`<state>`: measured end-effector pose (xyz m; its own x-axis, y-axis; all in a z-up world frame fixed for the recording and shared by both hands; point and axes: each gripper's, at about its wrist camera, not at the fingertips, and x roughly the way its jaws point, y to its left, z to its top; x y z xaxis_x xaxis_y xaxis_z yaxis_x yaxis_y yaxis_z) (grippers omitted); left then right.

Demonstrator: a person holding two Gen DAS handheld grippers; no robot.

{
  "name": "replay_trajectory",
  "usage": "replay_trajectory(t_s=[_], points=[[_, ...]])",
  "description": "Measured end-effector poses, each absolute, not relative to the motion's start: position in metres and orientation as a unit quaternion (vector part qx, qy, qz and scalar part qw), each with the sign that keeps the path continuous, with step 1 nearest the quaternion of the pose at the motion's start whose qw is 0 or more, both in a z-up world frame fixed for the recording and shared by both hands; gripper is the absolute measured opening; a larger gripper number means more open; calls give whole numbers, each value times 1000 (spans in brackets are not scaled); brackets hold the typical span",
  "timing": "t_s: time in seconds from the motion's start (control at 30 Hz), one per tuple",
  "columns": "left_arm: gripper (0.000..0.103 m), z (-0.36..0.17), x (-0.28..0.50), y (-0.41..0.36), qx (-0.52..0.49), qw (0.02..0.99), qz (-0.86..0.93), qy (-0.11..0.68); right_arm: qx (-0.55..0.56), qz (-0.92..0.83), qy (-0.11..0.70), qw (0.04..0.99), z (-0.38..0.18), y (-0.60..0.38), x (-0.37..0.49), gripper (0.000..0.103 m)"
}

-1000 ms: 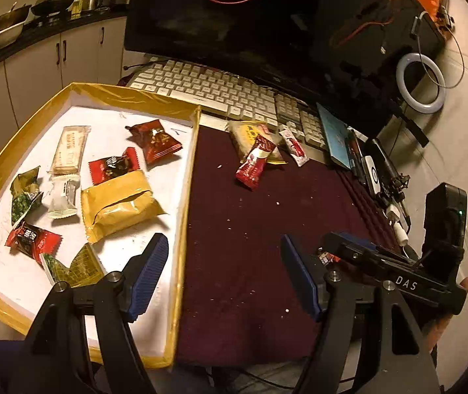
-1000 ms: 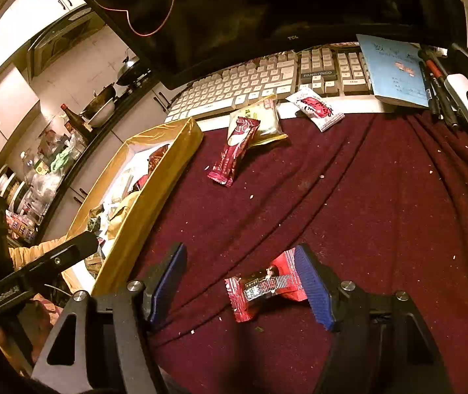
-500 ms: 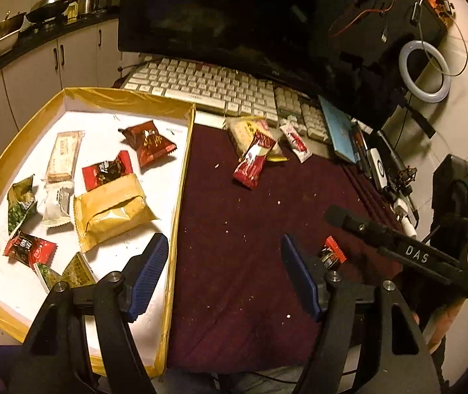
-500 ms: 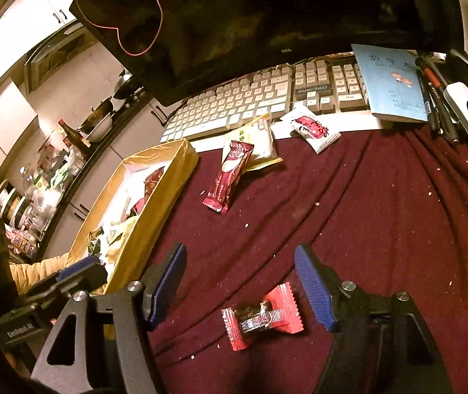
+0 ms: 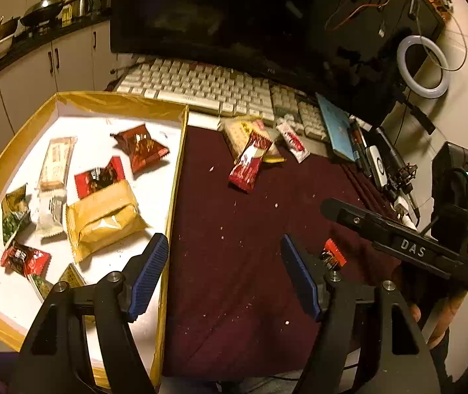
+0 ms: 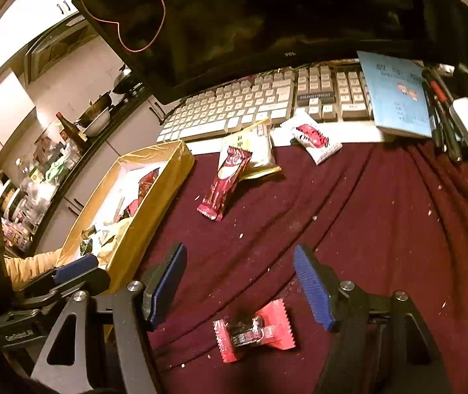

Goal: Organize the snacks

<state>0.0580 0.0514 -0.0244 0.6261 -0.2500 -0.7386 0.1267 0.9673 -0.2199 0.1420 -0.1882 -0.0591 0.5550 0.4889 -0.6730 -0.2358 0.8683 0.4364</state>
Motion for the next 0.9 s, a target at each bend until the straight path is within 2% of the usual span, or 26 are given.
replay_trajectory(t_s=[0.23, 0.4, 0.53, 0.57, 0.63, 0.7, 0.8, 0.9], points=[[71, -28, 70, 46, -74, 891, -114, 432, 158, 195, 424, 870, -54, -208, 170, 63], [71, -21, 81, 32, -54, 896, -119, 425, 148, 189, 437, 867, -55, -217, 222, 63], [71, -20, 88, 29, -30, 898, -115, 424, 93, 173, 444, 874, -59, -210, 268, 65], [71, -21, 92, 30, -29, 896, -115, 428, 85, 178, 448, 872, -63, -208, 277, 61], [71, -25, 100, 31, -28, 890, -122, 439, 85, 163, 463, 867, -74, -209, 294, 61], [71, -30, 112, 31, -25, 881, -129, 454, 80, 172, 461, 867, -80, -207, 300, 53], [71, -39, 131, 31, -16, 871, -122, 475, 81, 176, 455, 869, -88, -205, 305, 51], [71, -44, 152, 19, 10, 862, -104, 496, 61, 174, 450, 874, -94, -198, 305, 41]])
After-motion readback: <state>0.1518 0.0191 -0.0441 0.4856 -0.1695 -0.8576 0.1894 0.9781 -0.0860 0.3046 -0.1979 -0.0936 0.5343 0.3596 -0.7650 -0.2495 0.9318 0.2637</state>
